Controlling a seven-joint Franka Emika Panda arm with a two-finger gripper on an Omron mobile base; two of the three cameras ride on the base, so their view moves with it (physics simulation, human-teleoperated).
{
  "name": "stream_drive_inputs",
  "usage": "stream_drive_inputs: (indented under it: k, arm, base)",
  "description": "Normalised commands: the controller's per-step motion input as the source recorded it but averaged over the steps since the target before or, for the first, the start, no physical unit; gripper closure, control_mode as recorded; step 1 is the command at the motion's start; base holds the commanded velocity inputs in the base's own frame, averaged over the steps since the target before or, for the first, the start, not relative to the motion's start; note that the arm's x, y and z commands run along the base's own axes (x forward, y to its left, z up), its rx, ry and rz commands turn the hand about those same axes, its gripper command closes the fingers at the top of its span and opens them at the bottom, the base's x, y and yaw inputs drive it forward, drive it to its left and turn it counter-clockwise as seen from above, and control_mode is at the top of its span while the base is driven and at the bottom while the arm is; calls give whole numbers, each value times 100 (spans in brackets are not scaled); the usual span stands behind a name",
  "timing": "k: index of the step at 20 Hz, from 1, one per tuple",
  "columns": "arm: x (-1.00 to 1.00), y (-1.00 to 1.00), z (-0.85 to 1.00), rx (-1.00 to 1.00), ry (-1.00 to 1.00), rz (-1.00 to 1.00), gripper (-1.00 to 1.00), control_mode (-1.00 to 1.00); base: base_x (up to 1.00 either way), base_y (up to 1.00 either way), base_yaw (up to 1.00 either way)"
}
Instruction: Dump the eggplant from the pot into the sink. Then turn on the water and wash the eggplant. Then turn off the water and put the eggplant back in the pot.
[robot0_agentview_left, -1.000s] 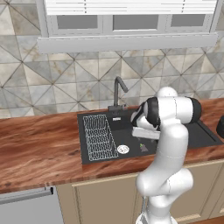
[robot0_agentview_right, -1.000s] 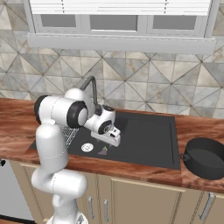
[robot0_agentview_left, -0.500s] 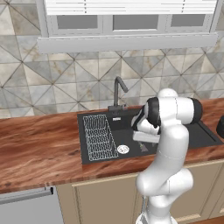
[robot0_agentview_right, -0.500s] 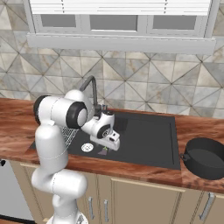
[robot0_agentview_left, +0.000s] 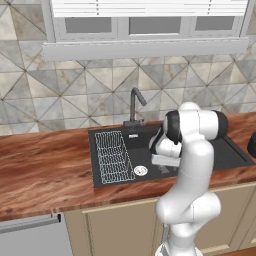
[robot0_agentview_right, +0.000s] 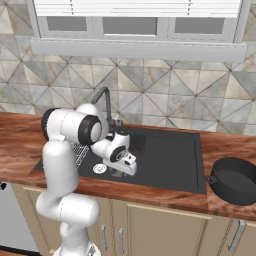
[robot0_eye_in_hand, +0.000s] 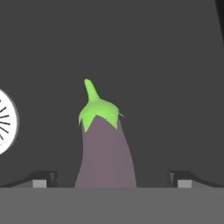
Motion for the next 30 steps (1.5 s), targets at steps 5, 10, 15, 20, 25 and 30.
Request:
stream_drive_inputs:
  k: [5,10,15,20,25,30]
  arm:
    - [0,1,-17,-2,1,0,-100,-100]
    - [0,4,-21,-2,2,0,-100,-100]
    - [0,18,-25,-3,5,0,100,-100]
    - [-4,9,-5,-2,1,0,100,-100]
    - [-22,0,21,0,-1,0,100,-100]
    - [-13,0,92,0,-8,0,100,-100]
  base:
    - [0,0,0]
    - [0,0,0]
    - [0,0,0]
    - [0,0,0]
    - [0,0,0]
    - [0,0,0]
